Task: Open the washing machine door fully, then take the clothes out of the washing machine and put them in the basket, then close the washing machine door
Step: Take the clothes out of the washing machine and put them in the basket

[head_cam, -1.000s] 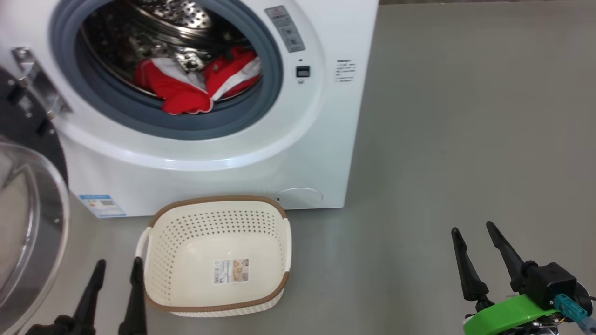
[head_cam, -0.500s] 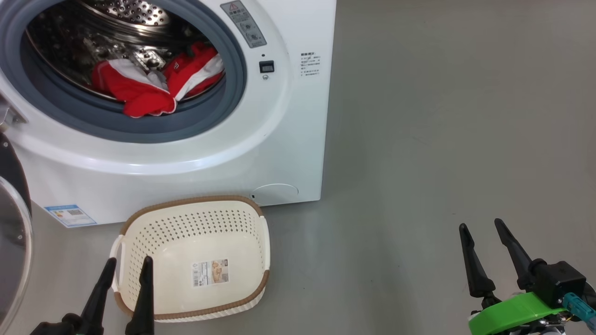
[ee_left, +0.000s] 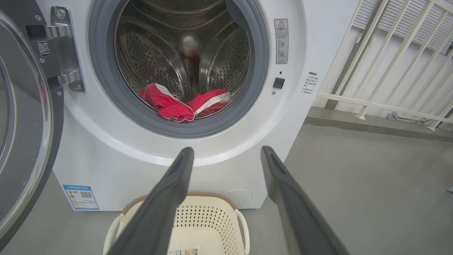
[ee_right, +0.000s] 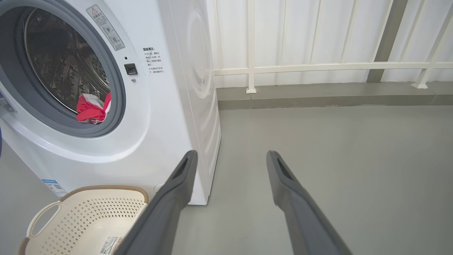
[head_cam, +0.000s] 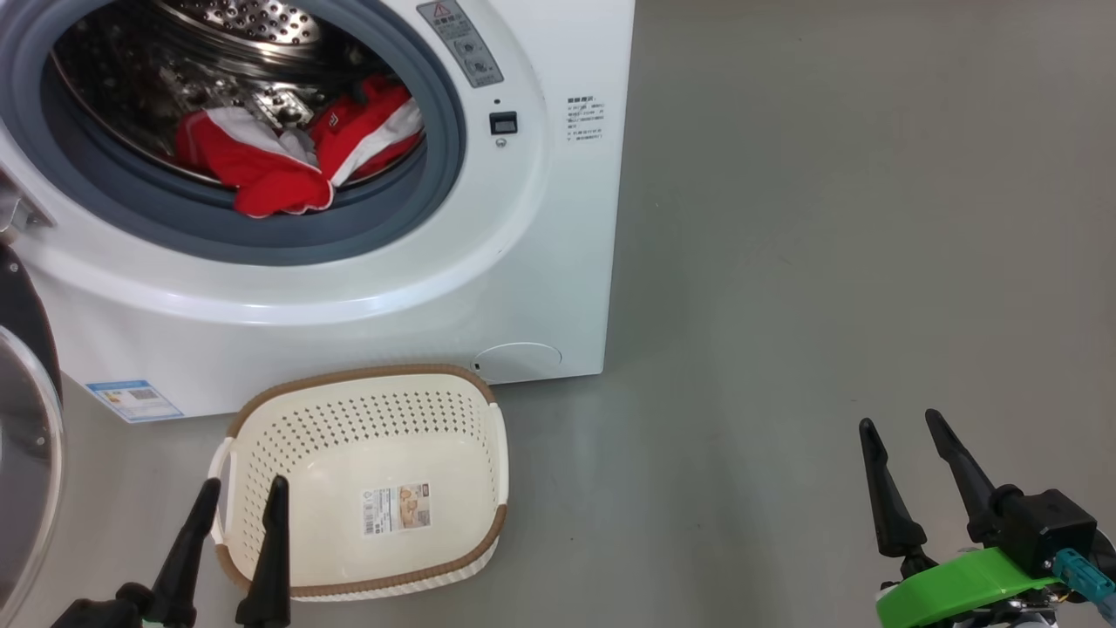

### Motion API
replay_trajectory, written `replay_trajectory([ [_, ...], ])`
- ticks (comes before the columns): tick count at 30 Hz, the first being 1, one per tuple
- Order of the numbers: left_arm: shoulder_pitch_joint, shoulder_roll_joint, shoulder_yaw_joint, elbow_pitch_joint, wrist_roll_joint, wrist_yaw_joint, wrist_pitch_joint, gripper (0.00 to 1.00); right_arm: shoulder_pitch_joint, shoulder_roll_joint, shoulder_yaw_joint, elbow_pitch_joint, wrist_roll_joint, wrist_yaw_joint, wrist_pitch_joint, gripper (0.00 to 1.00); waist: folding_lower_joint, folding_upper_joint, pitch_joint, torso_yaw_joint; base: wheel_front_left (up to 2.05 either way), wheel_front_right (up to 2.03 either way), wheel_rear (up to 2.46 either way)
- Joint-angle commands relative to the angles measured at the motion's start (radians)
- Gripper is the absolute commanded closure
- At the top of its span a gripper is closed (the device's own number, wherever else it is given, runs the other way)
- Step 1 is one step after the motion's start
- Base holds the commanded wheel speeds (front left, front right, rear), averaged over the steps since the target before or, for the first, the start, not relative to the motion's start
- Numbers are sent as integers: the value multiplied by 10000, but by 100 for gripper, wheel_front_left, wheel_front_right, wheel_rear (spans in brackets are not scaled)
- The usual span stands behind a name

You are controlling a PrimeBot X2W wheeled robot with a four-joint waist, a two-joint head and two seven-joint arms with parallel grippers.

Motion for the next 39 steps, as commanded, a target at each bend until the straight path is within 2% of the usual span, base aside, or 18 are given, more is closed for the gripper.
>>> replay_trajectory([
  [1,-465,225,275,-283,-55,-55,-51,0,-213,-55,217,-263,-78,65,-92,0,0,-1,16,1,64,-68,4],
  [22,-741,214,258,-192,139,-56,-51,0,-409,-1,313,-240,-114,65,-92,0,0,-1,264,11,139,-142,3],
  [39,-857,195,334,492,534,-56,-51,0,-353,16,397,-249,-74,65,-92,0,0,-1,361,-6,15,-15,0],
])
